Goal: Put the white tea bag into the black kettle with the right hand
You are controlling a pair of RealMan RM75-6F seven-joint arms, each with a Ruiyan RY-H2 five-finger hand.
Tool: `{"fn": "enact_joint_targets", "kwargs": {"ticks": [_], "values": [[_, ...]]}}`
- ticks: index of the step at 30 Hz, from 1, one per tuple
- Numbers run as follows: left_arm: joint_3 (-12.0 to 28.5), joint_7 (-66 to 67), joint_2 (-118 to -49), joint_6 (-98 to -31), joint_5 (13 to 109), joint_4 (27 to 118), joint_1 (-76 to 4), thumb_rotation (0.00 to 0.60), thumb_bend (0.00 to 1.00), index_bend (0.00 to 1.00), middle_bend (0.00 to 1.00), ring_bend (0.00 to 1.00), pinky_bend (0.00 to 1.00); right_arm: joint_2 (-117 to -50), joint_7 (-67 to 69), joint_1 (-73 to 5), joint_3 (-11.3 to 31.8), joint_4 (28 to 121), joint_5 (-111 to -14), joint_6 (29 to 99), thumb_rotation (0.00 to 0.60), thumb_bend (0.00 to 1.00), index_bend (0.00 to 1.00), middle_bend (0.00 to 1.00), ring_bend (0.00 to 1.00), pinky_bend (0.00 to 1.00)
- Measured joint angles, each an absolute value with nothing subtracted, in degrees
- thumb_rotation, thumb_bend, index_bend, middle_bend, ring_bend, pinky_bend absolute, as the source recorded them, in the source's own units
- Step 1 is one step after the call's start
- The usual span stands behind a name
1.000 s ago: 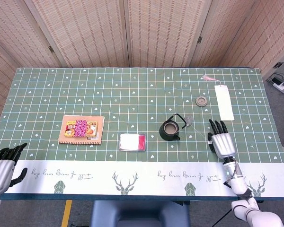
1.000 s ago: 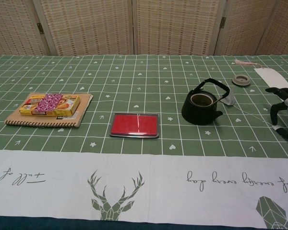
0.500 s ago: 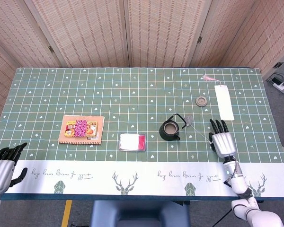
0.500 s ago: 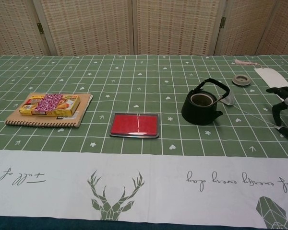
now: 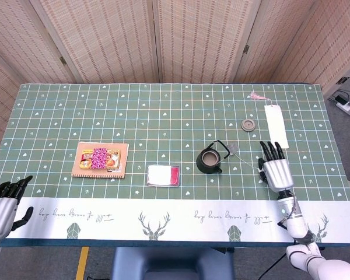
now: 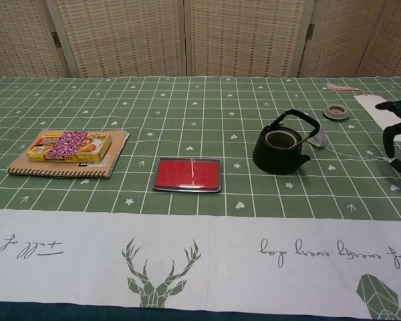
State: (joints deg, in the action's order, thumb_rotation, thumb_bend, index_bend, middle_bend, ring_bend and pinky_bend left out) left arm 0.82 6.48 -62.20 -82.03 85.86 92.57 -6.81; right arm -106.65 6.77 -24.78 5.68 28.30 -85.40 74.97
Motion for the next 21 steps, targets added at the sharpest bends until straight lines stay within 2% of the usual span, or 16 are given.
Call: {"fn": "enact_joint_targets", "kwargs": {"ticks": [7, 17, 21], "values": [[1.1, 6.4, -62.2, -81.2, 85.0, 92.6, -7.1, 0.600, 0.37, 0.05, 0.15, 0.19, 0.15, -100.8, 1.8, -25.1, 6.7, 42.5, -86.6, 80.0, 0.600, 0.42, 0.62, 0.10, 0.01, 0.00], [1.2, 6.3, -61.9, -80.7, 83.8, 93.1, -7.1, 0.600, 0.37, 0.05, 0.15, 0.19, 0.15, -88.5, -19.1, -26.1, 10.2, 74.9, -87.1, 83.5, 0.600, 0.42, 0.64, 0.10, 0.02, 0.00], [1.3, 6.0, -61.7, -80.4, 83.7, 93.2, -7.1, 0.600, 0.37, 0.05, 0.15, 0.19, 0.15, -84.2, -25.2, -26.6, 12.0, 83.6, -86.4, 83.4, 0.600, 0.42, 0.64, 0.11, 0.02, 0.00]]}}
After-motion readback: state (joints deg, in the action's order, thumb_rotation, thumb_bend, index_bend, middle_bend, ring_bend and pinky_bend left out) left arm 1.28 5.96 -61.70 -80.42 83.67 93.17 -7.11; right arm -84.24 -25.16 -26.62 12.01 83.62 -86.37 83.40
